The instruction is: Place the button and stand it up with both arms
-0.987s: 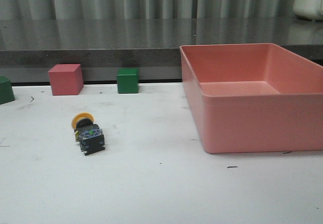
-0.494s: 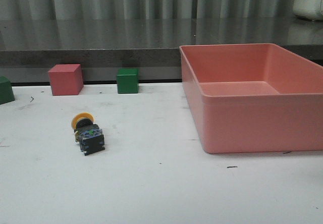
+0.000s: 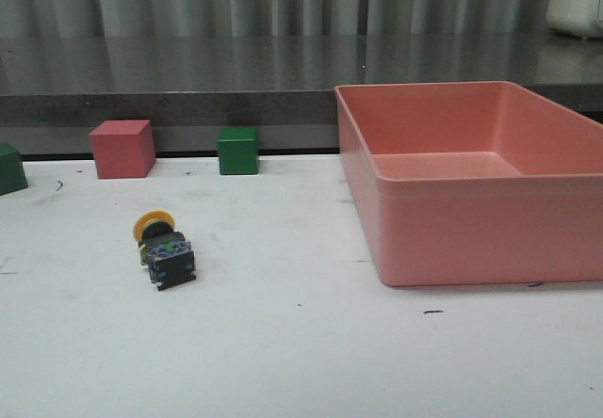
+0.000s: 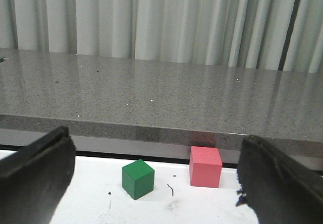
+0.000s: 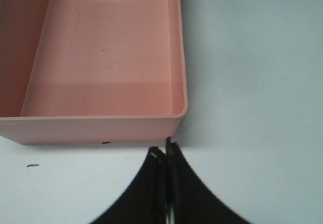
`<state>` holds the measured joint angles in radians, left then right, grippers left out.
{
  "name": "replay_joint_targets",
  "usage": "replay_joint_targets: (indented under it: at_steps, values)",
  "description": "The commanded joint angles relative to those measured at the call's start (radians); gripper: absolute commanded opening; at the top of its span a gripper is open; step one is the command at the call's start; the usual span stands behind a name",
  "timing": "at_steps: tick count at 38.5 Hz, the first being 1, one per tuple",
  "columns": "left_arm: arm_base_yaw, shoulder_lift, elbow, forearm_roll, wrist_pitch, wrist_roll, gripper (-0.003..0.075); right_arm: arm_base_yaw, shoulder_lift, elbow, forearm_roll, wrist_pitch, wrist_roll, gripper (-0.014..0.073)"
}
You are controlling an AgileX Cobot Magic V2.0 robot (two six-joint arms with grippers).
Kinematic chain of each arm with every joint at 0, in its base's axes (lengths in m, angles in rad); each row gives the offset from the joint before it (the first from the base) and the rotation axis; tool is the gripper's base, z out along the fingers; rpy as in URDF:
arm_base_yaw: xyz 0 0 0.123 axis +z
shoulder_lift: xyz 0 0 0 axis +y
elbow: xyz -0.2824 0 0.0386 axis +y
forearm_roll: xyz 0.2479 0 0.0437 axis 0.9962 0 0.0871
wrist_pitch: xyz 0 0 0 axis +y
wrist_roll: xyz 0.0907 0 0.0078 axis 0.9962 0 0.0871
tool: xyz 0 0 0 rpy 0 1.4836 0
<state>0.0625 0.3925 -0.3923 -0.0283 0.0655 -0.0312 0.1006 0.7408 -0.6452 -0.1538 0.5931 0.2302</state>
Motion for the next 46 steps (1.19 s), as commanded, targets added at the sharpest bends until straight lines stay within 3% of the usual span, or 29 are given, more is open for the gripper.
replay_joint_targets:
  at_steps: [1,14,31,37,46]
  values:
    - [0.001,0.014,-0.034,-0.001,-0.084,-0.01,0.0617,-0.004,-0.155,0.08,-0.048,-0.183,-0.002,-0.0063]
    - [0.001,0.014,-0.034,-0.001,-0.084,-0.01,0.0617,-0.004,-0.555,0.272,-0.049,-0.368,-0.002,-0.0063]
    - [-0.012,0.029,-0.044,-0.04,-0.072,-0.011,0.0617,-0.004,-0.584,0.273,-0.049,-0.373,-0.002,-0.0063]
    - [-0.09,0.137,-0.101,-0.04,0.041,-0.011,0.0617,-0.004,-0.584,0.273,-0.049,-0.373,-0.002,-0.0063]
    - [-0.288,0.379,-0.215,-0.056,0.124,-0.011,0.0617,-0.004,-0.584,0.273,-0.049,-0.373,-0.002,-0.0063]
